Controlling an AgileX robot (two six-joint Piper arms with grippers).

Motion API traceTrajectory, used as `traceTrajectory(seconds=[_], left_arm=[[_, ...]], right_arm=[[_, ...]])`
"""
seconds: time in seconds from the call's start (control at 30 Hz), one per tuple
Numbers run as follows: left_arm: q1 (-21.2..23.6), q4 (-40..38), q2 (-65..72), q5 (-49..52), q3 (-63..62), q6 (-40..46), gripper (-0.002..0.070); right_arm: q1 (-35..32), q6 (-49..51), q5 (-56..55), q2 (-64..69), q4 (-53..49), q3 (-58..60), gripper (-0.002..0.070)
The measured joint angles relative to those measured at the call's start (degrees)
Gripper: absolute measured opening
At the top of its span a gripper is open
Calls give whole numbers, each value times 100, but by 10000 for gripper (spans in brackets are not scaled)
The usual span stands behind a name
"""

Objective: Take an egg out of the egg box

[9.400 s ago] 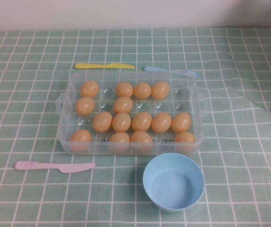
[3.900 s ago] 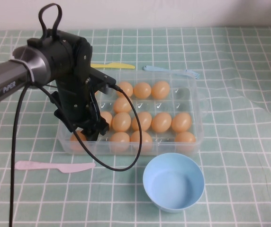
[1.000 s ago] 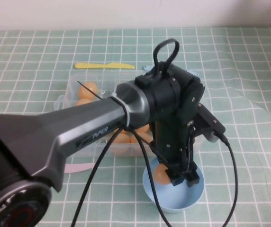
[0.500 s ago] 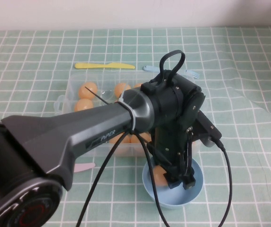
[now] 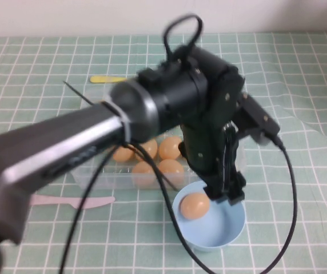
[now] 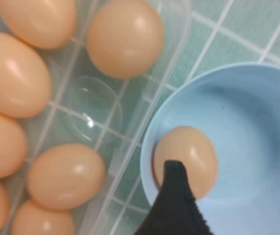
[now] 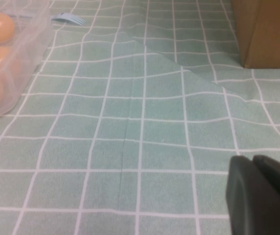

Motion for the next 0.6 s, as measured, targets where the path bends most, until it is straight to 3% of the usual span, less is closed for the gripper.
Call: traceTrajectory(seconds=[0.1, 0.27, 0.33, 0.6], left_arm=[[0, -7, -456, 0, 0, 0, 433], [165, -34, -1155, 173, 0, 0, 143], [299, -45, -1436, 210, 0, 0, 60], [688, -33, -2732, -803, 1148, 0, 1]], right_arm=[[0, 0, 0, 0, 0, 0, -18], [0, 0, 0, 0, 0, 0, -18], [0, 0, 0, 0, 0, 0, -18], [0, 0, 0, 0, 0, 0, -18]])
